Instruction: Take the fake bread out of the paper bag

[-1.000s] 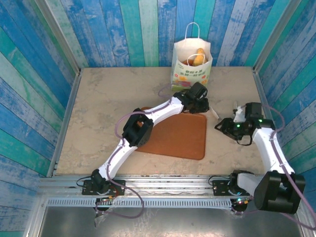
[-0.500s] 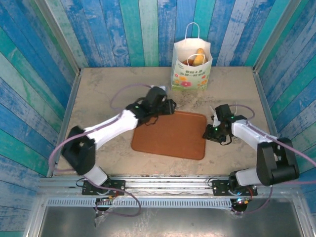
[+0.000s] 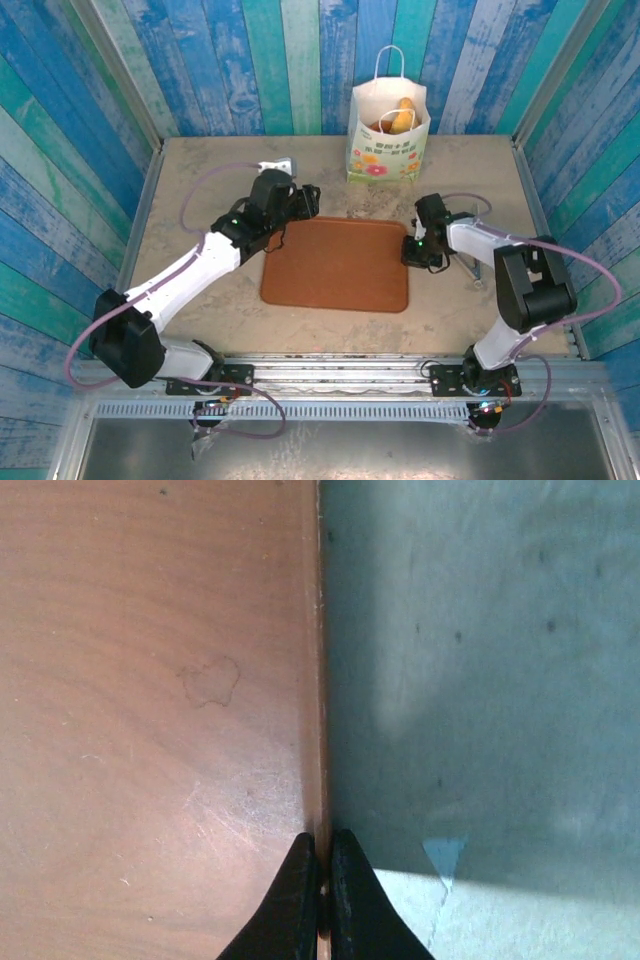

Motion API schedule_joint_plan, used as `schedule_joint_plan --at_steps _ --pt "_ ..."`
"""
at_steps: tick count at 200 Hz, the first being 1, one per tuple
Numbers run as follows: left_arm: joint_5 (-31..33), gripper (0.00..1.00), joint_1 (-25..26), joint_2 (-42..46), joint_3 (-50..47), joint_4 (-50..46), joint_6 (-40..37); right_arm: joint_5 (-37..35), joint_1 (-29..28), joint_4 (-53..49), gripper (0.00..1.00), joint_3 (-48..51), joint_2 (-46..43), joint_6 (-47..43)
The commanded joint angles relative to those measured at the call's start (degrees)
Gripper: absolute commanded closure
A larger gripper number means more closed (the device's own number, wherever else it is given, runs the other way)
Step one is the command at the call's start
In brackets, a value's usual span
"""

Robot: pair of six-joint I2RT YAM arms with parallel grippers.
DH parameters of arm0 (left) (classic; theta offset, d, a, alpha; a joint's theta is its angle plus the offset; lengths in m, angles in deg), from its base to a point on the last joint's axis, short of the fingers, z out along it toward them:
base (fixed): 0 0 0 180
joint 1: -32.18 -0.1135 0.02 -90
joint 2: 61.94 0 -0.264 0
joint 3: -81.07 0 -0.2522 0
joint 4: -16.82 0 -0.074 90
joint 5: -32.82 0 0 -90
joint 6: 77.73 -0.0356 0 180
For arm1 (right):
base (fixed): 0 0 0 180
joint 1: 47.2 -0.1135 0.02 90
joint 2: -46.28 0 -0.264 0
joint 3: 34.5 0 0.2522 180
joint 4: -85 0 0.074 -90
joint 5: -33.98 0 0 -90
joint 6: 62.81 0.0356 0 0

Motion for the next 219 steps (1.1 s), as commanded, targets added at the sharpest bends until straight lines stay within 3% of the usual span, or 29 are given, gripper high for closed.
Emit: schedule_joint_plan --at_steps 1,42,93,136,219 --pt "0.15 0.34 -0.74 -0.55 5.26 -2.81 -3.11 -7.46 1.66 -1.9 0.99 -3.81 6.0 1.06" --pt "-1.01 0.34 -2.06 -3.87 8.34 -3.03 -3.91 -7.02 4.79 -3.71 0.98 -12.19 11.38 -3.82" --pt "-2.39 0.33 -2.55 -7.26 11.3 -4.75 -5.58 -9.26 8.17 -15.71 0.97 -25.64 19.28 -16.0" --pt "-2.96 0.33 -2.55 -7.16 10.88 -4.71 -5.26 -8.69 12.06 -16.45 0.96 -26.63 19.63 -18.89" --pt "-3.0 0.32 -2.64 -6.89 10.18 -5.1 -5.89 -6.63 12.14 -17.46 0.94 -29.42 21.69 -25.08"
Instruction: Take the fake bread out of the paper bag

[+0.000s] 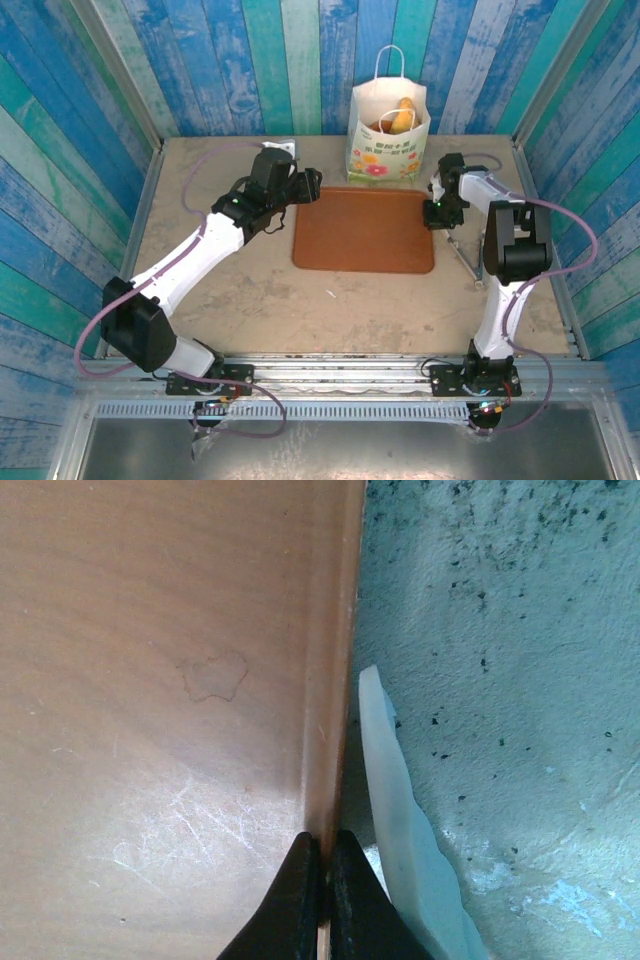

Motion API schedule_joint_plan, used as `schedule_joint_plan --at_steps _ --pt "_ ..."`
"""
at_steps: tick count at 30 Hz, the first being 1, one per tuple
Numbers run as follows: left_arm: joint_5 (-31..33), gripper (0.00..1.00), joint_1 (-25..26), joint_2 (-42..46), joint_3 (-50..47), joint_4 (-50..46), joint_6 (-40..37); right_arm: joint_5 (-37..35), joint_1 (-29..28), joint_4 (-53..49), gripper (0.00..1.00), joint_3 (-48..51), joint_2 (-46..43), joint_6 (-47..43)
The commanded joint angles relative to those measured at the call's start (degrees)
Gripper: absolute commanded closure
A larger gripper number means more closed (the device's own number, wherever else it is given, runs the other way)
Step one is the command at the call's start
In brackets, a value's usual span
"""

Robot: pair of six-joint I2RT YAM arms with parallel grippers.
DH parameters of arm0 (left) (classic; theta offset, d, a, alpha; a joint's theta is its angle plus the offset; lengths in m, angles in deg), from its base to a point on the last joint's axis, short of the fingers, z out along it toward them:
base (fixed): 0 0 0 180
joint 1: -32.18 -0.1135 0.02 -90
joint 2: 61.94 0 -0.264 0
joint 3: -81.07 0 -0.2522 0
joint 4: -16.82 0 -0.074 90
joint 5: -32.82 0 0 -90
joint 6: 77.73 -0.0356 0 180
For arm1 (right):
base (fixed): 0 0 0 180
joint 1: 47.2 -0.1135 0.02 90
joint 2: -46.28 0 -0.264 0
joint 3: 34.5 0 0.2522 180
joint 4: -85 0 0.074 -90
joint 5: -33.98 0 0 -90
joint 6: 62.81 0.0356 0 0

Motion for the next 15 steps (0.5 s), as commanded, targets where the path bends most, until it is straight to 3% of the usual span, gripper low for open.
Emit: schedule_joint_plan --at_steps 1,9,12,15 --pt "-0.35 0.32 -0.24 -1.24 0.6 -0.4 -1.14 -1.96 0.11 -1.75 0.94 0.11 1.87 -3.92" --pt "0.62 0.31 -0.22 -1.03 0.82 -0.74 -2.76 -1.37 0.07 -2.12 0.91 -1.77 1.3 -4.76" --pt "0.58 0.29 -0.32 -0.95 1.12 -1.07 -3.66 0.36 0.14 -3.98 0.83 -3.7 -0.28 -2.73" --pt "0.91 0.28 -0.63 -0.7 1.03 -1.29 -4.21 3.81 0.06 -3.54 0.65 -3.92 -3.89 -1.11"
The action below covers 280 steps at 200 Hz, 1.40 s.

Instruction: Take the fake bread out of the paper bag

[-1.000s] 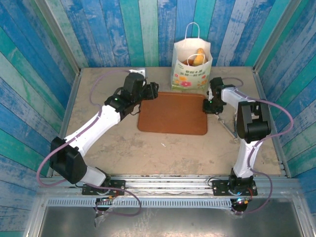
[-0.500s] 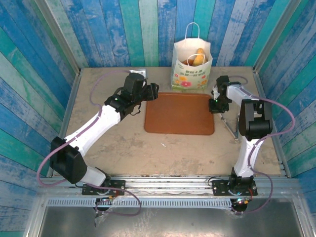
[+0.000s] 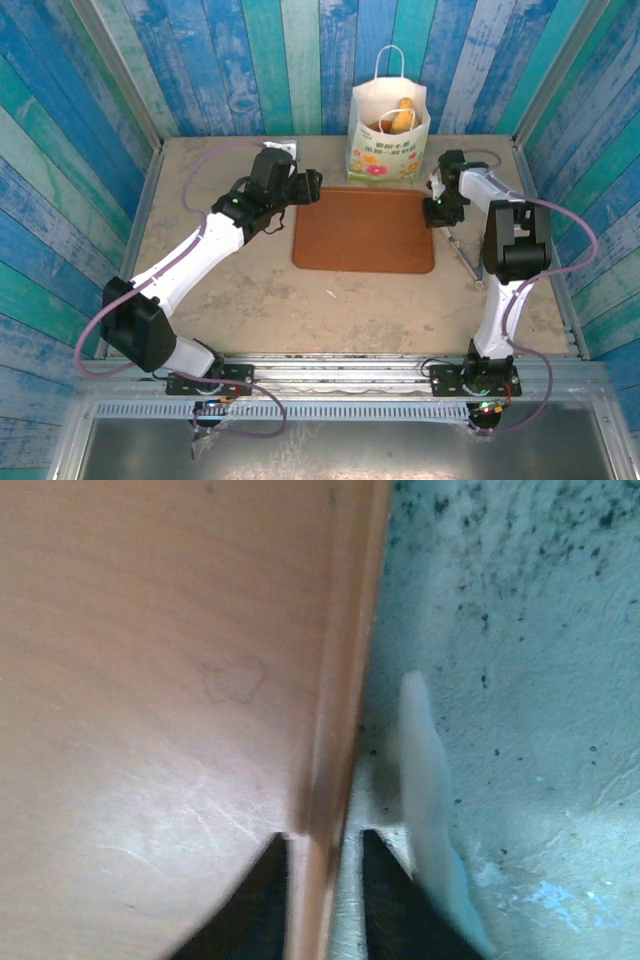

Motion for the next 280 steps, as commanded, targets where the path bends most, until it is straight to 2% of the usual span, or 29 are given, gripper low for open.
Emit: schedule_joint_plan --at_steps 1,16,47,61,74,109,141,172,195,224,258,280 --pt "0.66 0.28 -0.67 -0.48 0.88 -0.78 -1.79 3.47 -0.06 -1.31 0.64 -1.69 -5.52 2.23" --pt "0.59 0.27 -1.05 -0.12 0.54 -0.51 -1.86 4.96 -0.08 -0.61 0.59 -1.97 -8.79 5.49" --pt "-2.29 0.24 -2.71 0.38 -0.26 1.74 -1.36 7.98 -1.11 3.04 0.55 -2.16 -16.78 14.51" --pt "-3.28 0.24 -3.39 0.19 0.39 1.8 -1.22 11.39 -1.5 5.96 0.54 -1.98 -20.77 21.76" --pt "-3.85 0.24 -3.85 0.03 0.72 1.94 -1.1 15.39 -2.61 12.67 0.52 -0.11 -24.82 26.72" --pt "-5.69 0.21 -5.09 0.23 0.42 2.81 -0.38 12.89 -8.99 26.24 0.42 1.85 -32.14 39.72" --pt "-6.88 0.2 -5.72 0.9 -0.2 3.09 0.06 8.35 -12.78 32.13 0.39 -0.92 -30.18 50.05" --pt "-6.69 0.19 -6.13 2.3 -1.23 2.93 0.13 0.75 -15.69 35.72 0.39 -4.18 -27.3 54.26" --pt "-6.36 0.18 -6.3 3.52 -2.33 3.01 0.4 -2.23 -15.94 37.14 0.39 -5.65 -24.65 57.63" --pt "-6.05 0.17 -6.53 4.84 -3.69 3.11 0.5 -2.51 -16.03 41.57 0.4 -7.67 -21.12 58.86" --pt "-5.34 0.17 -6.76 5.93 -4.37 2.66 0.43 -7.69 -16.46 40.54 0.41 -11.72 -17.29 58.49" --pt "-4.8 0.17 -6.87 6.51 -4.42 2.24 0.15 -7.97 -16.59 38.96 0.48 -15.52 -14.19 58.17"
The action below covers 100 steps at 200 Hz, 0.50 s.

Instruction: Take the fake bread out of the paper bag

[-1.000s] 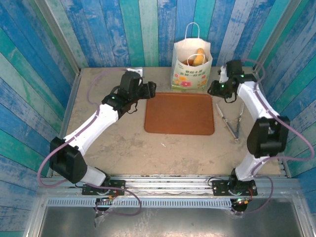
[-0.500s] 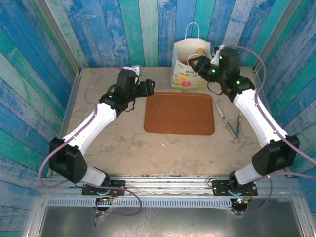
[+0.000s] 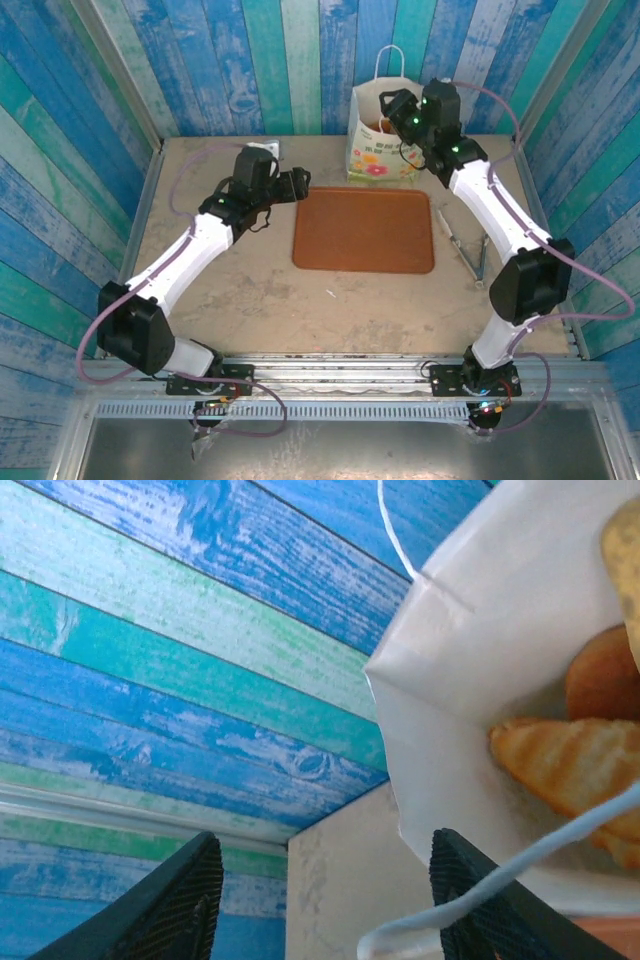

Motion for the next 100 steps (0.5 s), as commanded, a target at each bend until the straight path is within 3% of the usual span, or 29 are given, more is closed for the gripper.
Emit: schedule_joint_plan --at_steps 1,23,45,79,100 --pt "1.1 0.17 -0.45 4.72 -0.82 -0.04 -0.07 -3.22 -0.55 -0.11 0.49 -4.05 2.69 0.04" --pt "2.19 0.16 -0.75 5.33 -0.86 -0.77 -0.47 -1.91 -0.66 -2.92 0.72 -10.99 6.46 -2.35" --pt "3.21 0.15 -1.34 6.24 -1.47 -1.07 -0.6 -0.51 -0.76 -7.78 0.87 -19.1 11.0 -5.28" --pt "3.17 0.14 -2.61 7.19 -2.46 -0.98 -0.16 3.82 -0.84 -8.28 0.96 -28.45 17.6 -8.03" --pt "2.97 0.14 -3.47 7.39 -2.51 -1.38 -0.21 8.1 -0.87 -10.7 0.96 -40.48 24.52 -11.24"
